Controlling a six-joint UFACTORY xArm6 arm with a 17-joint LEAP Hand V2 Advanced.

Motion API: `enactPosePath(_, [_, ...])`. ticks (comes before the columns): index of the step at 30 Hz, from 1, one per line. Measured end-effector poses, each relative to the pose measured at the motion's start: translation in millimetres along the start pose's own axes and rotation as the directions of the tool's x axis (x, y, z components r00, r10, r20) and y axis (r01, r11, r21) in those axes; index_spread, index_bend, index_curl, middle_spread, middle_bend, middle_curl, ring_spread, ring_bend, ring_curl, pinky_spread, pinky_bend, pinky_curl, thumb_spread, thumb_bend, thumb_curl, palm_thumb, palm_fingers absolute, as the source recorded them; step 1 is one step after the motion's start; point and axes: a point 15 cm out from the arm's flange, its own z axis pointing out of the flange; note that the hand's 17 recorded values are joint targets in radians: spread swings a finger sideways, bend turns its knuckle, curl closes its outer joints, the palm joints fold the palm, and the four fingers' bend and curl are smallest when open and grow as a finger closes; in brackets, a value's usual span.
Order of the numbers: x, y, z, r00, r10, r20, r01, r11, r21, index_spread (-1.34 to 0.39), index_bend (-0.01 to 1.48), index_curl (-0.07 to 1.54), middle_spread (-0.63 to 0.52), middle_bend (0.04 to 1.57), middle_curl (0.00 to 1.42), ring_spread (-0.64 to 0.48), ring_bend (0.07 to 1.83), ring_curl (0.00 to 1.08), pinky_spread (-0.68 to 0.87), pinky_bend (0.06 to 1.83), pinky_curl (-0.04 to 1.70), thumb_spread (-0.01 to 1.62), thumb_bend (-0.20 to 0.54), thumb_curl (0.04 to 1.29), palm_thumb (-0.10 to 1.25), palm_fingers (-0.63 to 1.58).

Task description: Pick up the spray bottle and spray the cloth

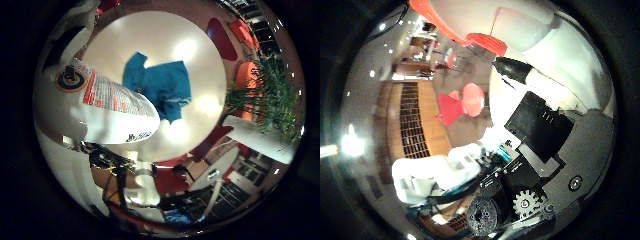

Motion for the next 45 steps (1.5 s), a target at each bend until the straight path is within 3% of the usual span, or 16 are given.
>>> enactPosePath(7, [-28, -6, 19, 0.972, -0.043, 0.232, 0.021, 0.995, 0.095, -0.17, 1.26, 0.71, -0.08, 1.41, 0.66, -0.22, 1.34, 0.79, -0.20, 1.01, 1.42, 1.10, -0.012, 0.58, 1.10, 1.14])
enactPosePath(19, [-16, -8, 88, 0.932, -0.085, 0.353, 0.032, 0.988, 0.154, -0.17, 1.26, 0.71, -0.08, 1.41, 0.65, -0.22, 1.34, 0.79, -0.20, 1.01, 1.43, 1.09, -0.012, 0.59, 1.10, 1.14])
enactPosePath(28, [-3, 0, 152, 0.916, -0.093, 0.389, 0.038, 0.989, 0.146, -0.17, 1.26, 0.71, -0.08, 1.41, 0.65, -0.21, 1.34, 0.79, -0.20, 1.01, 1.43, 1.07, -0.012, 0.60, 1.09, 1.14])
enactPosePath(45, [8, -4, 189, 0.915, -0.115, 0.387, 0.070, 0.989, 0.128, -0.18, 1.25, 0.72, -0.08, 1.41, 0.65, -0.22, 1.33, 0.80, -0.20, 1.01, 1.43, 1.10, -0.018, 0.60, 1.03, 1.13])
